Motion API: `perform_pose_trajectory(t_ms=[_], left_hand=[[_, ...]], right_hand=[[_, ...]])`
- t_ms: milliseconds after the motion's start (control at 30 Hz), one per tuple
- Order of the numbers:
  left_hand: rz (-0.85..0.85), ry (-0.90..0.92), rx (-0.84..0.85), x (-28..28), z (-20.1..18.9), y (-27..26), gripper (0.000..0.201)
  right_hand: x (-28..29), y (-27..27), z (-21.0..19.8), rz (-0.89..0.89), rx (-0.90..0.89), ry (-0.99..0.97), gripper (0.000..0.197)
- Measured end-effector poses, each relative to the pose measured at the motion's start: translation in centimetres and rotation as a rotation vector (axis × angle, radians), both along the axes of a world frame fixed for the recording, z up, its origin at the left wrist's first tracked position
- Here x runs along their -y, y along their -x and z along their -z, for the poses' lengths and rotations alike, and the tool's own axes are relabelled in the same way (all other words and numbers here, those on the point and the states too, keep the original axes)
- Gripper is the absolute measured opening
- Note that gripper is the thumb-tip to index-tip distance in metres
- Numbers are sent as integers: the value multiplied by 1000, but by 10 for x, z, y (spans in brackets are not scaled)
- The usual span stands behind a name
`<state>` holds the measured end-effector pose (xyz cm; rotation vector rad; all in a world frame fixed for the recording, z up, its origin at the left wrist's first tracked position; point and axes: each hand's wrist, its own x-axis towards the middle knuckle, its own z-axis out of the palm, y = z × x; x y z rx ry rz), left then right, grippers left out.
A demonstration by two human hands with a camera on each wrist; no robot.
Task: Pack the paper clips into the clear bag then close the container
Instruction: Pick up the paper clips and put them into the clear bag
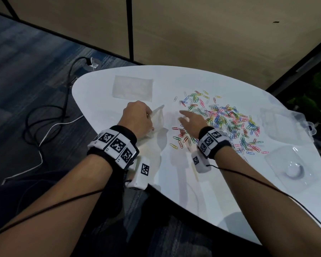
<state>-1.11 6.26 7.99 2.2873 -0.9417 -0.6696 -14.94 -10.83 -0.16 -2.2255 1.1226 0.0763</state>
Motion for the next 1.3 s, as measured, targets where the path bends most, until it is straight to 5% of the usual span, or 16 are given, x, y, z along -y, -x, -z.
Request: perform_pose_trajectory(t_ms=[100,267,400,500,700,967,1067,1167,1300], left_hand=[[-6,0,12,-4,-2,-2,32],[12,2,4,-3,1,-6,31],[32,-17,18,-2,2,0,32],[40,-47,22,-2,1,5,33],[88,-82,54,0,0,10,34],[107,-65,11,11,-1,17,31],[108,-71,-17,16,1,21,31],[111,-65,-31,21,2,24,31],[116,-57,-25,26,6,28,30]], right_hand=[[-9,3,36,-231,-186,6,47],[-51,34,63,-542,-324,366,65],[-50,59,73,-430,-365,489,58],[-35,68,81,-420,-365,490,77],[-29,58,59,-348,-235,504,17],[3,72,6,419,154,-102,11],[0,71,-18,634,567,-491,16],[-18,56,-42,674,847,-819,22],[-48,29,-48,620,865,-972,10]])
